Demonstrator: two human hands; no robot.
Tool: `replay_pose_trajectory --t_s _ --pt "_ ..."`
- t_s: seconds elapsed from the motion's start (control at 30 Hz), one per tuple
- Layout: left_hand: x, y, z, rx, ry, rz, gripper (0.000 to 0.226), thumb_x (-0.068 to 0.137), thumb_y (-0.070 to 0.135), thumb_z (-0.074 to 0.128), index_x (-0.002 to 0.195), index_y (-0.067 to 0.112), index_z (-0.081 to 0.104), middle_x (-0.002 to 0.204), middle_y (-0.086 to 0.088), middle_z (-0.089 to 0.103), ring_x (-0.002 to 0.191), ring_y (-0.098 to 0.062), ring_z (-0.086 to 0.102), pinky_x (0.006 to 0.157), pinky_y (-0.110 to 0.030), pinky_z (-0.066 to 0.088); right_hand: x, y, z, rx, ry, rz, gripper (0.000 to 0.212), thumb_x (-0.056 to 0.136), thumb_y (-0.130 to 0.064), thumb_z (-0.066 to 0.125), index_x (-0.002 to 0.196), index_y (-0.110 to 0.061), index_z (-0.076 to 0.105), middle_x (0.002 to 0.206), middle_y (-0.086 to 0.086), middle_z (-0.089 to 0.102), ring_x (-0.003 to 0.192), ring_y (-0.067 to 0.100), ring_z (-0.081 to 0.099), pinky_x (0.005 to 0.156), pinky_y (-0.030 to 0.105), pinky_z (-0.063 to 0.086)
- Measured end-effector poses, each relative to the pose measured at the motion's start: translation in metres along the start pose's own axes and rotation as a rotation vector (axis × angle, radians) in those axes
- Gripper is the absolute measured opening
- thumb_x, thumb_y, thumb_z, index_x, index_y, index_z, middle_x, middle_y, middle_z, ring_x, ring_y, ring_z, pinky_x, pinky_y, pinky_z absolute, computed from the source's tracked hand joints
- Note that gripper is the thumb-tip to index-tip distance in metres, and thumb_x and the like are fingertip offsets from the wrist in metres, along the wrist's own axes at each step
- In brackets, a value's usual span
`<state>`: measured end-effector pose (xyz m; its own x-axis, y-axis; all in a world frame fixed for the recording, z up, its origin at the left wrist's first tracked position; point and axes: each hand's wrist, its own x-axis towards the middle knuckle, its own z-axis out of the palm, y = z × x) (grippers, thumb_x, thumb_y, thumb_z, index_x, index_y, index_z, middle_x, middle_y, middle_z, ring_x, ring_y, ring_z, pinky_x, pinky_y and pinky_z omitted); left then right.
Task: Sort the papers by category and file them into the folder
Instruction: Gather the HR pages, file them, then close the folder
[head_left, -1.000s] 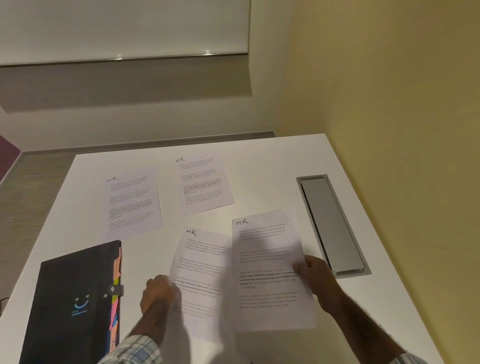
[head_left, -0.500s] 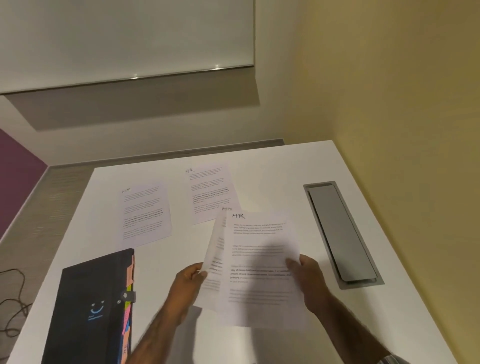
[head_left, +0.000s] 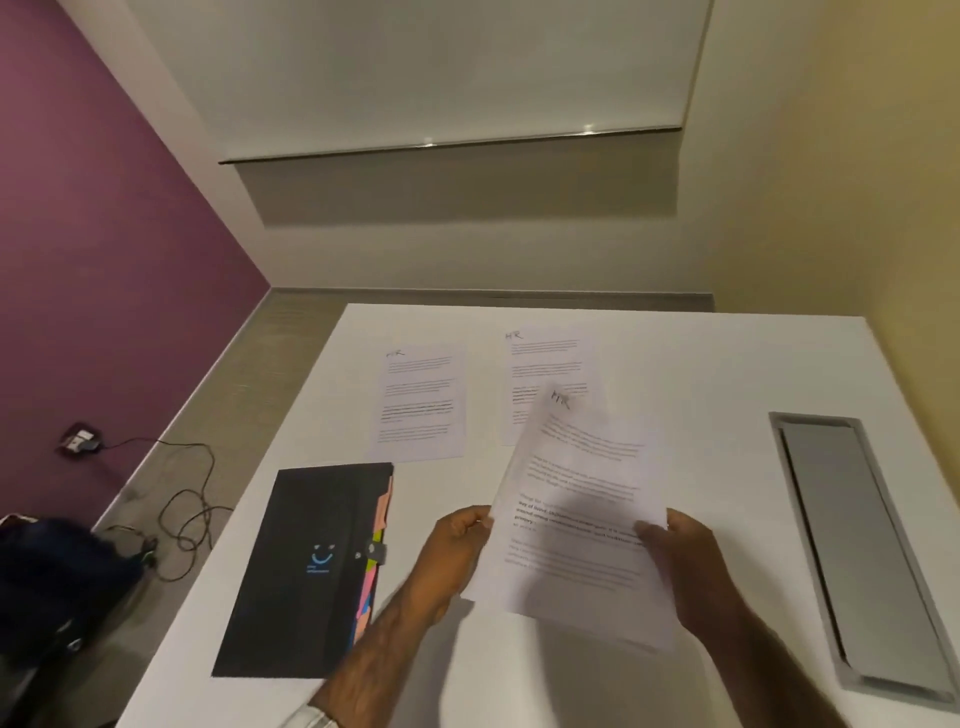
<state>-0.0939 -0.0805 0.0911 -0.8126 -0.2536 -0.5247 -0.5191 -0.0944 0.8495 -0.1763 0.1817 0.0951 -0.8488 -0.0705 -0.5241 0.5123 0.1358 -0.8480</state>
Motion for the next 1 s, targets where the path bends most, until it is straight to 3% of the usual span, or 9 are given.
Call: replay_pose_trajectory --t_s 0.1,0.2,0.37,0.5,0.67,0.73,0.8,0.9,1.0 --pt "0.042 0.001 -0.041 0.154 0.167 -0.006 0.018 0.102 0.016 0.054 0.106 0.014 0.071 0.098 -0.009 0.074 0.074 -0.019 0.069 0.066 -0.035 0.059 0.014 -0.001 0.017 -0.054 0.022 -0.009 0.010 0.086 -0.003 0.063 0.084 -0.002 0.073 0.088 0.026 0.074 0.068 0.028 0.068 0.061 0.038 0.051" --pt "0.105 0.003 -0.088 0.506 0.366 0.044 0.026 0.095 0.027 0.068 0.113 0.008 0.069 0.112 -0.012 0.071 0.101 -0.030 0.069 0.087 -0.037 0.055 0.027 -0.002 0.028 -0.076 0.104 -0.013 0.012 0.087 -0.002 0.063 0.085 -0.006 0.074 0.085 0.018 0.076 0.071 0.031 0.070 0.063 0.036 0.052" --pt "0.198 0.017 -0.144 0.847 0.463 -0.082 0.056 0.090 0.044 0.068 0.132 0.009 0.056 0.130 -0.017 0.056 0.120 -0.037 0.056 0.098 -0.044 0.050 0.052 0.007 0.039 0.060 0.177 0.095 0.023 0.091 0.011 0.062 0.098 -0.008 0.074 0.089 0.008 0.080 0.082 0.028 0.074 0.080 0.033 0.055" --pt "0.246 0.016 -0.166 0.865 0.571 -0.237 0.064 0.081 0.051 0.076 0.124 0.009 0.054 0.123 -0.016 0.054 0.115 -0.035 0.056 0.094 -0.047 0.052 0.067 0.014 0.049 0.011 0.256 0.093 0.020 0.089 0.012 0.066 0.100 -0.004 0.073 0.070 -0.006 0.078 0.073 0.022 0.069 0.061 0.024 0.057" --pt "0.278 0.014 -0.178 0.914 0.611 -0.316 0.089 0.072 0.055 0.083 0.137 0.011 0.041 0.132 -0.017 0.047 0.121 -0.034 0.050 0.098 -0.048 0.048 0.080 0.025 0.060 -0.019 0.266 0.094 0.020 0.086 0.010 0.070 0.092 -0.008 0.077 0.084 0.009 0.080 0.087 0.034 0.072 0.092 0.045 0.054" --pt "0.284 0.014 -0.182 0.859 0.583 -0.310 0.102 0.072 0.050 0.085 0.148 0.011 0.030 0.136 -0.019 0.048 0.124 -0.037 0.051 0.100 -0.049 0.046 0.083 0.026 0.065 -0.013 0.276 0.093 0.022 0.087 0.012 0.068 0.090 -0.009 0.076 0.081 0.007 0.080 0.083 0.033 0.070 0.074 0.034 0.060" --pt "0.286 0.013 -0.187 0.765 0.564 -0.304 0.088 0.075 0.040 0.085 0.140 0.009 0.035 0.130 -0.019 0.056 0.118 -0.038 0.057 0.095 -0.049 0.049 0.084 0.023 0.070 0.011 0.281 0.097 0.024 0.088 0.014 0.065 0.092 -0.008 0.074 0.073 0.002 0.079 0.083 0.032 0.069 0.058 0.021 0.060" --pt "0.282 0.018 -0.194 0.642 0.521 -0.218 0.035 0.090 0.017 0.065 0.120 0.006 0.050 0.119 -0.018 0.065 0.099 -0.034 0.063 0.078 -0.042 0.054 0.081 0.013 0.078 0.054 0.264 0.110 0.023 0.090 0.015 0.062 0.096 -0.005 0.072 0.069 -0.001 0.078 0.067 0.022 0.075 0.052 0.017 0.057" --pt "0.264 0.033 -0.195 0.614 0.503 -0.103 0.019 0.097 0.013 0.051 0.112 0.007 0.061 0.115 -0.016 0.068 0.092 -0.029 0.061 0.073 -0.037 0.050 0.077 0.001 0.077 0.081 0.261 0.087 0.021 0.091 0.014 0.061 0.102 -0.001 0.069 0.063 -0.005 0.076 0.052 0.010 0.071 0.047 0.014 0.053"
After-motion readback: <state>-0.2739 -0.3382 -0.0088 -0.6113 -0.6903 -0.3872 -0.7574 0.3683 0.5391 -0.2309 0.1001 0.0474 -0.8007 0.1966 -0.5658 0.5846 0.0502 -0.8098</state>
